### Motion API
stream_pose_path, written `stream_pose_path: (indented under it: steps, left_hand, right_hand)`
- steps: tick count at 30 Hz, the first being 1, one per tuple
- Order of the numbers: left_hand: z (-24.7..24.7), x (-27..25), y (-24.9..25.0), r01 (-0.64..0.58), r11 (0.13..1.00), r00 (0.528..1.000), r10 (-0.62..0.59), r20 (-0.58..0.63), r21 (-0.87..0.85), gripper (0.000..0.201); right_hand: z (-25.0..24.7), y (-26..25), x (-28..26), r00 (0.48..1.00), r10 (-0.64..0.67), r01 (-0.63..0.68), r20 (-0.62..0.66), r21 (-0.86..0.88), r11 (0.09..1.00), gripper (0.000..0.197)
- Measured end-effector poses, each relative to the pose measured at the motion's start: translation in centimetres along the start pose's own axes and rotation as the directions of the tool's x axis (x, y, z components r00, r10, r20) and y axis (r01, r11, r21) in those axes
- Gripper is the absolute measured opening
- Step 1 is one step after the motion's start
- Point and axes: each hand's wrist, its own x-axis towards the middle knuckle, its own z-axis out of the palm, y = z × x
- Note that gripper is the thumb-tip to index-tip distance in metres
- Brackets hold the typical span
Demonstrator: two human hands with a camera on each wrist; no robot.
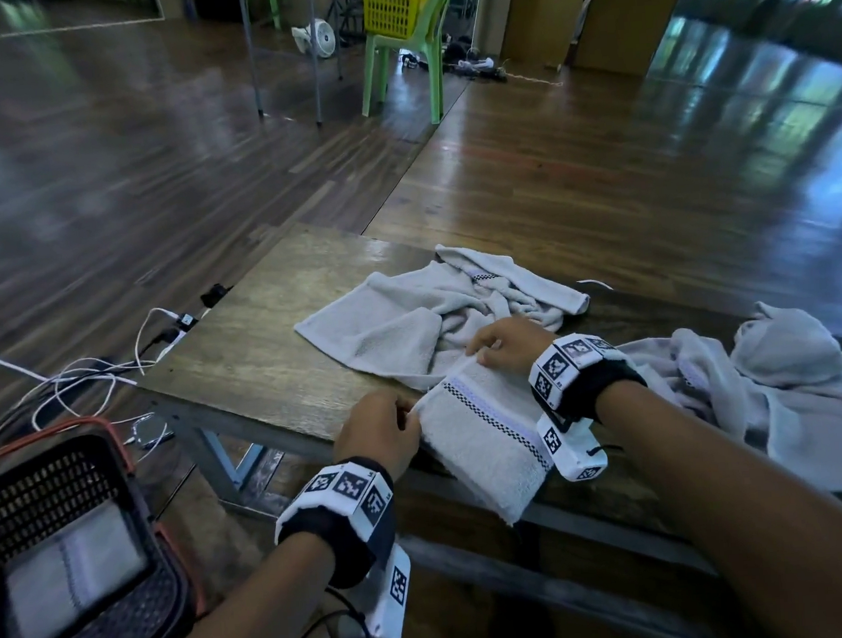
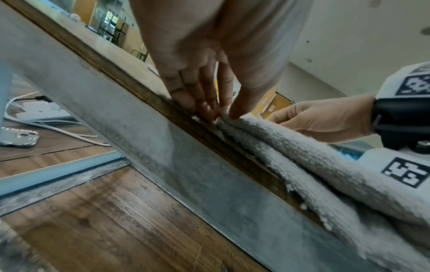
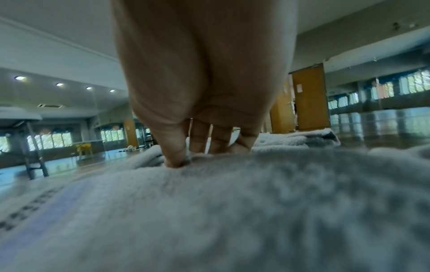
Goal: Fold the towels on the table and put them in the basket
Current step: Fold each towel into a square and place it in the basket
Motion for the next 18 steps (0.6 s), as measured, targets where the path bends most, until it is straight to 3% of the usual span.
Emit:
stream_pose_path:
  steps: [6, 11, 15, 18]
  left_hand:
    - [0.5, 0.7, 2.6, -0.049, 0.997, 0.996, 0.044, 0.073, 0.066, 0.017]
    - [2.3, 1.3, 6.0, -0.188, 0.976, 0.968, 0.164, 0.188, 0.114, 0.019]
    - [4.4, 1.2, 7.7, -0.269, 0.953, 0.942, 0.231, 0.245, 0.136, 0.019]
    - [5.3, 1.1, 8.0, -0.295, 0.947, 0.936, 0.26, 0.237, 0.129, 0.023]
  right_hand:
    - [-0.5, 2.9, -3.2, 0.996, 0.079, -0.075, 0.049, -0.078, 0.994, 0.024]
    - [-0.2, 7.2, -7.4, 0.982, 0.184, -0.186, -0.048, -0.038, 0.982, 0.018]
    - [0.7, 9.9, -10.1, 0.961, 0.246, -0.26, -0.125, -0.111, 0.959, 0.016]
    - [1.8, 10.6, -11.5, 0.95, 0.276, -0.278, -0.147, 0.004, 0.96, 0.022]
